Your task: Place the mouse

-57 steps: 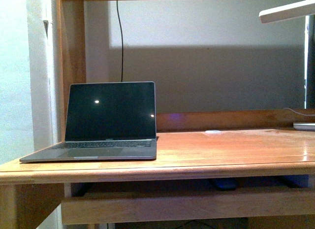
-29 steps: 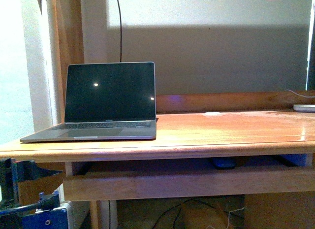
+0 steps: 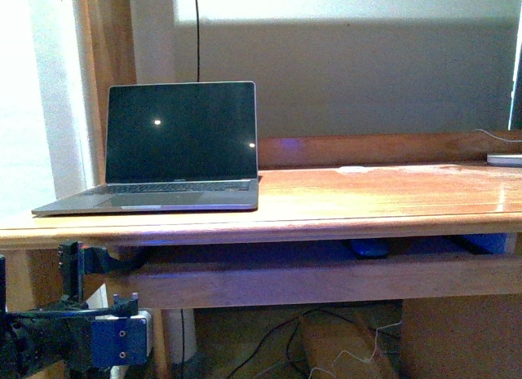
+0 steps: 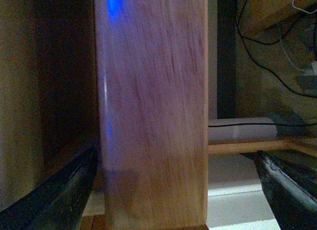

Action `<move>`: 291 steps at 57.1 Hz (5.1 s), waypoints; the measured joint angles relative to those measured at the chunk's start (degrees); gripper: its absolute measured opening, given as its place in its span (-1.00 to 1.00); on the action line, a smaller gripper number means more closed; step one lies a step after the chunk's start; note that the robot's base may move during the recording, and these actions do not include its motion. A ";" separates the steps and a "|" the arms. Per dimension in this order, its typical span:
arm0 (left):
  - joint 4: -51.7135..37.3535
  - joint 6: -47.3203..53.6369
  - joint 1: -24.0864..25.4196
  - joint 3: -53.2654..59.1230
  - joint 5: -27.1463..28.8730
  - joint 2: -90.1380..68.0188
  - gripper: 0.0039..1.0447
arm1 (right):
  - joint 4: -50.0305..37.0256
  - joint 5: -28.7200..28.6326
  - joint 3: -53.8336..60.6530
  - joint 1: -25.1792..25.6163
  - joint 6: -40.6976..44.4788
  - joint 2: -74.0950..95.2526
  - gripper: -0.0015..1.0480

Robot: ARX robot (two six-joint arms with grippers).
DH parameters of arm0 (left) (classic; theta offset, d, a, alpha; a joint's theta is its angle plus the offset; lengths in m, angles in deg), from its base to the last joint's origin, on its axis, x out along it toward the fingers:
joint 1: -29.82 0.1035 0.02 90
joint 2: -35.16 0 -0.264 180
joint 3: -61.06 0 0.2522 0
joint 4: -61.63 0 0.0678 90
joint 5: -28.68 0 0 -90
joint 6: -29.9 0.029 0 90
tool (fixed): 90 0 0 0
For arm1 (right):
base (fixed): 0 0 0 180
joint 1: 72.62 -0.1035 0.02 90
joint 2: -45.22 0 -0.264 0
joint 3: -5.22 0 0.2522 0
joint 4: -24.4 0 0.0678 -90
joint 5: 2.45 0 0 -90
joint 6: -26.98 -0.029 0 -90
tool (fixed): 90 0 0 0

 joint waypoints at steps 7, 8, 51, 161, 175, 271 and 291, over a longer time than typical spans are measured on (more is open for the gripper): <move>1.97 1.03 -0.15 -3.37 -1.31 -2.14 0.86 | 0.00 0.00 0.00 0.00 0.02 0.00 0.86; 2.36 1.25 -0.24 -3.87 -1.57 -2.40 0.86 | 0.00 0.00 0.00 0.00 0.00 0.00 0.86; 56.50 -21.40 -5.18 6.54 -7.10 24.24 0.86 | 0.00 0.00 0.00 0.00 0.00 0.00 0.86; 57.59 -93.35 1.53 59.69 24.22 125.02 -0.95 | -29.05 4.98 -14.25 -20.00 -2.56 48.33 0.86; 57.59 -93.35 1.53 59.71 24.17 125.24 -0.95 | -34.42 9.90 -19.65 -25.09 3.85 62.97 0.86; 57.59 -93.26 1.53 59.71 24.20 125.26 0.86 | -5.75 21.70 -47.65 -31.12 -1.46 87.45 0.72; 57.59 -93.24 1.53 59.71 24.20 125.26 0.86 | -2.67 20.06 -48.52 -29.22 -3.37 86.64 0.06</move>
